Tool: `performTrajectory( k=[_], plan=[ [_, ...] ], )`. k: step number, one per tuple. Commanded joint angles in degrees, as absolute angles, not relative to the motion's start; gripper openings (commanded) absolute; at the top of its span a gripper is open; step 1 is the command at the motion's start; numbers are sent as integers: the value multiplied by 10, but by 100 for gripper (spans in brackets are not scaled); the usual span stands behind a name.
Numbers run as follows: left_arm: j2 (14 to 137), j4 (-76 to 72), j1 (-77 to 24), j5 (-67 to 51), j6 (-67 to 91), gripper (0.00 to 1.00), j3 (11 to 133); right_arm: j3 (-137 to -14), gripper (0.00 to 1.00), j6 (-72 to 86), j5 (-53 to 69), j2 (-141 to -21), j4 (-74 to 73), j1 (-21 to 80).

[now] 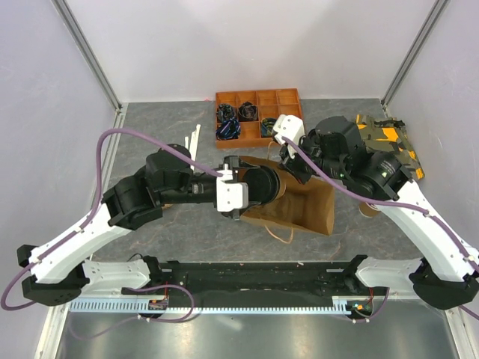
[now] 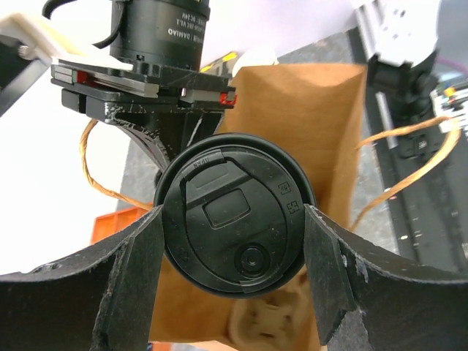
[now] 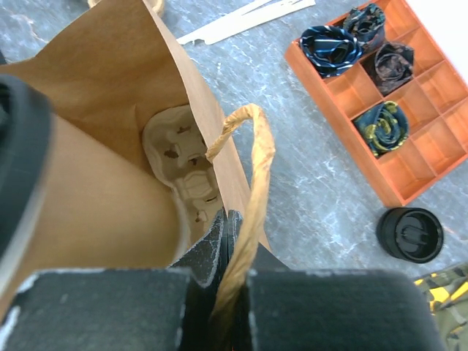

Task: Pack the takeout coffee

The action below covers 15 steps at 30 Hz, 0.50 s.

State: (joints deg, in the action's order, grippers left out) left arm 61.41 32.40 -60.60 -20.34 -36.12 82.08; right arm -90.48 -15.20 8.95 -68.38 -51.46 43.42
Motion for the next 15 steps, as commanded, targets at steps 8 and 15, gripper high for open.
performTrajectory(
  k=[8, 15],
  plan=[
    [623, 292, -634, -146, -450, 45, 765, -915, 0, -91, 77, -670, -491, 469],
    [635, 320, -642, -119, -461, 44, 770, -921, 0, -77, 10, -678, -487, 497]
  ],
)
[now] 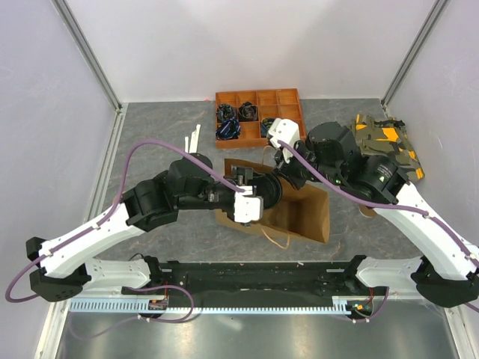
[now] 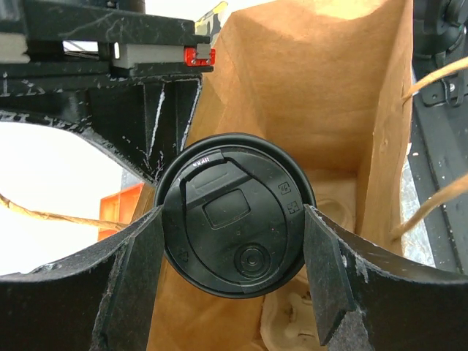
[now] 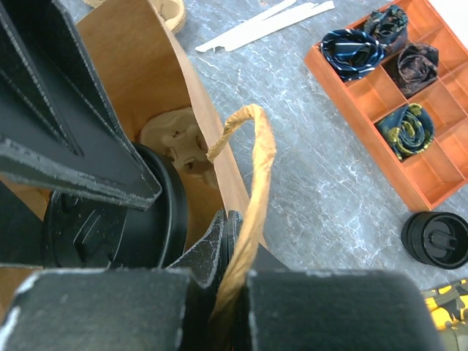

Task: Pack the takeout coffee

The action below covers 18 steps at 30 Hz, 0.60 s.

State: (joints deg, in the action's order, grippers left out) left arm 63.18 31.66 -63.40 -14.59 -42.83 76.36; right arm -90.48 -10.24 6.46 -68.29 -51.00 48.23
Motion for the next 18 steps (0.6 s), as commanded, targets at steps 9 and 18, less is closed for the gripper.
performTrajectory(
  k=[9, 18],
  plan=[
    [651, 332, -644, -130, -483, 44, 775, -917, 0, -65, -63, -689, -481, 536],
    [650, 319, -645, -153, -498, 43, 727, -932, 0, -61, -96, -689, -471, 557]
  ],
)
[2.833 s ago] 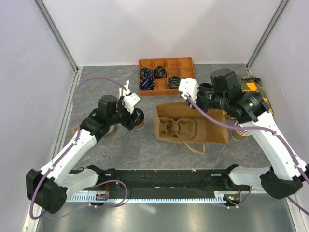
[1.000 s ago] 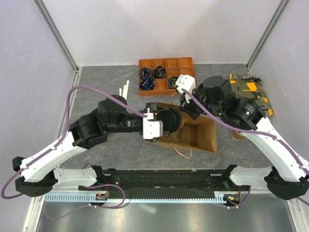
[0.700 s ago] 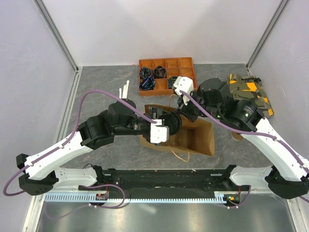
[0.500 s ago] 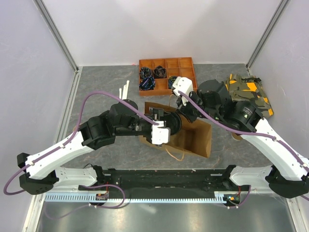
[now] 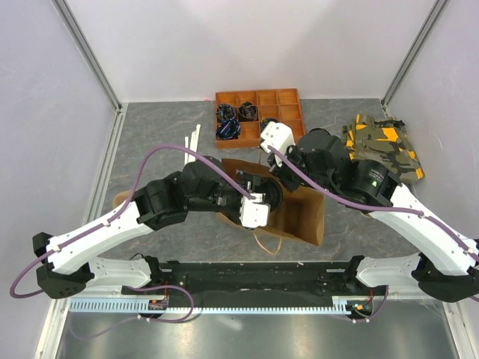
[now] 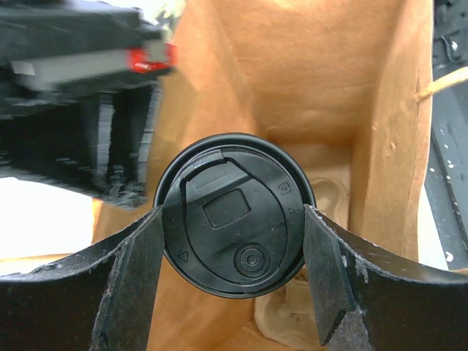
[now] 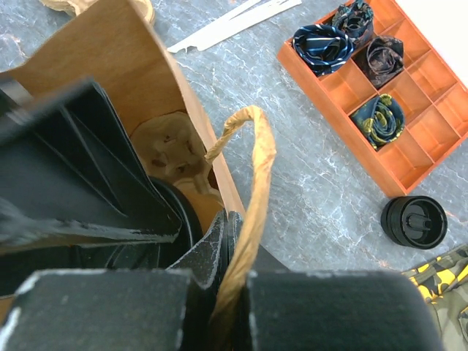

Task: Pack the takeout coffee

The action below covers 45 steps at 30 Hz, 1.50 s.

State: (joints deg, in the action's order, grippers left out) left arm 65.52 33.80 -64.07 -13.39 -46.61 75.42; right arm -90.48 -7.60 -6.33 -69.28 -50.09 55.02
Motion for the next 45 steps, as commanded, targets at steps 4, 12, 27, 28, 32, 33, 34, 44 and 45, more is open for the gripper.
performTrajectory(
  k=[4, 12, 27, 28, 32, 33, 34, 44, 45],
  plan=[
    [629, 314, -646, -154, -519, 43, 687, -936, 0, -53, -87, -686, -472, 558],
    [566, 333, -646, -134, -517, 43, 638, -918, 0, -55, -83, -667, -461, 563],
    [597, 236, -646, -2, -325, 41, 650, -854, 0, -95, -215, -646, -390, 649],
    [596, 236, -646, -2, -324, 40, 643, -853, 0, -92, -221, -647, -389, 649],
    [580, 218, -653, -11, -362, 41, 600, -854, 0, -79, -221, -651, -384, 649],
    [577, 213, -658, -11, -391, 41, 589, -855, 0, -73, -219, -655, -383, 649],
    [574, 204, -660, -12, -403, 41, 566, -856, 0, -69, -217, -657, -382, 649],
    [571, 110, -671, -18, -461, 41, 497, -857, 0, -40, -169, -667, -381, 649],
    [573, 100, -671, -15, -464, 41, 494, -856, 0, -36, -162, -668, -381, 649]
  ],
)
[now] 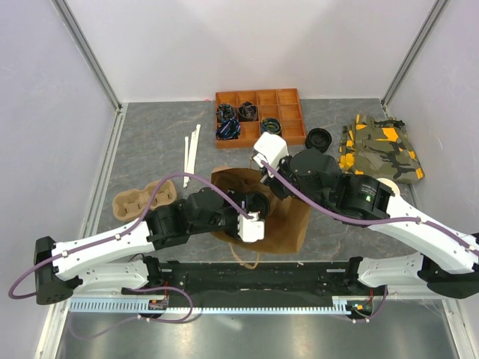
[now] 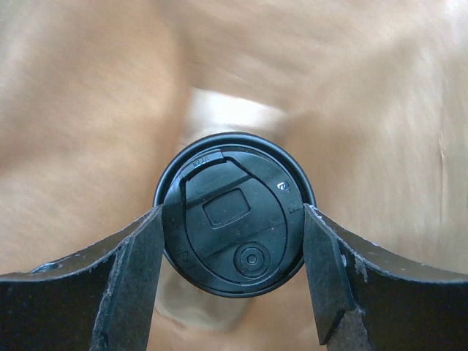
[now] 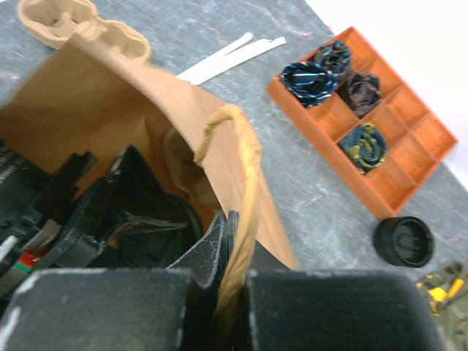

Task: Pack the takeout coffee

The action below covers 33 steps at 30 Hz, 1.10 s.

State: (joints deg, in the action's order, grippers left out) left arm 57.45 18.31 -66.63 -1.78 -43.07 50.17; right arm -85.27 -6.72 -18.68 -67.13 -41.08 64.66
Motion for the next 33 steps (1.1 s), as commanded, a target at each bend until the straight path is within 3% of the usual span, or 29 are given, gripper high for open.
performTrajectory(
  k=[1, 22, 33],
  plan=[
    [573, 79, -671, -15, -467, 41, 488, -855, 0, -33, -156, -667, -384, 649],
    [580, 62, -671, -2, -472, 39, 435, -854, 0, -11, -54, -658, -383, 649],
    [581, 110, -671, -13, -468, 38, 503, -860, 0, -2, -40, -657, -381, 644]
  ],
)
